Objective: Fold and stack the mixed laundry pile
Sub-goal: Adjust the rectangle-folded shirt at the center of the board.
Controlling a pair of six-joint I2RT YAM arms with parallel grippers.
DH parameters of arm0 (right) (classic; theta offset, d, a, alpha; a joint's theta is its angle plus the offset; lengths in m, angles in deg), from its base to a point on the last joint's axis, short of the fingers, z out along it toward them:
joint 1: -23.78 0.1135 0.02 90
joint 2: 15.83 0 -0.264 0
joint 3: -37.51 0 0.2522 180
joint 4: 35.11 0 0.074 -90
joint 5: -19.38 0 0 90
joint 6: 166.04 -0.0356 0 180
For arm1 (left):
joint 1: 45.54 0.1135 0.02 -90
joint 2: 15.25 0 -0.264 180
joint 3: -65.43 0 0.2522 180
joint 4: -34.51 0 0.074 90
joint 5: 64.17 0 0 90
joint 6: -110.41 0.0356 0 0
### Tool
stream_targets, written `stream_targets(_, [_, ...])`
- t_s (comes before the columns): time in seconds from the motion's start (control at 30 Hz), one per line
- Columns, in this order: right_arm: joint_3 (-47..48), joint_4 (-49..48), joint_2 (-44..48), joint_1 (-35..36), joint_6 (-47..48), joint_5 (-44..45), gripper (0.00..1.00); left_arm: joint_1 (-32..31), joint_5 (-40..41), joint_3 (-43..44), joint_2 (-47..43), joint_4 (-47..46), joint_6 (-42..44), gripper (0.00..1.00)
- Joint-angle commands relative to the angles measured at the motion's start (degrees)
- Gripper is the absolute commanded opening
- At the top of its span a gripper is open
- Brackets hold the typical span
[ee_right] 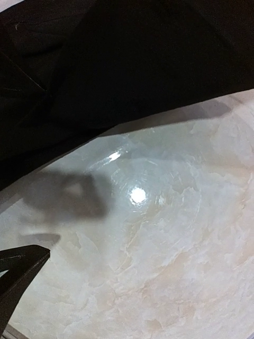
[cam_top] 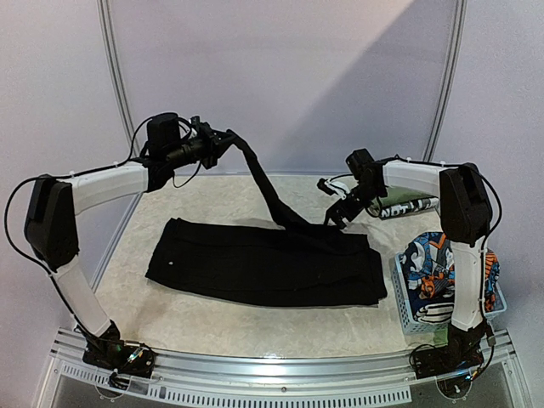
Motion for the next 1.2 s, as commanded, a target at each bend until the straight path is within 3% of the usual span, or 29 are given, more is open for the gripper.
stream_targets(0.0, [-0.55, 0.17, 1.21, 0.05, 0.57, -3.73, 0.97, -1.01, 0.21, 0.33, -2.56, -3.72, -2.36, 0.0])
stream_targets(0.6, [-21.84, -10.76, 27.9, -0.25, 0.41, -1.5, 0.99, -0.84, -4.16, 10.27, -4.47, 4.27, 4.98, 0.0])
stream_targets(0.93, [-15.92, 0.38, 24.21, -1.2, 5.83, -10.91, 0.99, -0.8, -7.34, 13.41, -4.23, 11.59, 8.59, 0.0])
stream_targets(1.03, [-15.19, 1.17, 22.9, -1.2, 6.63, -11.34, 0.95, -0.76, -7.36, 13.16, -3.99, 11.68, 8.36, 0.0])
stream_targets(1.17, [-14.97, 2.49, 21.4, -1.19, 7.82, -9.98, 0.81, -0.71, -7.86, 13.24, -3.77, 11.94, 8.36, 0.0])
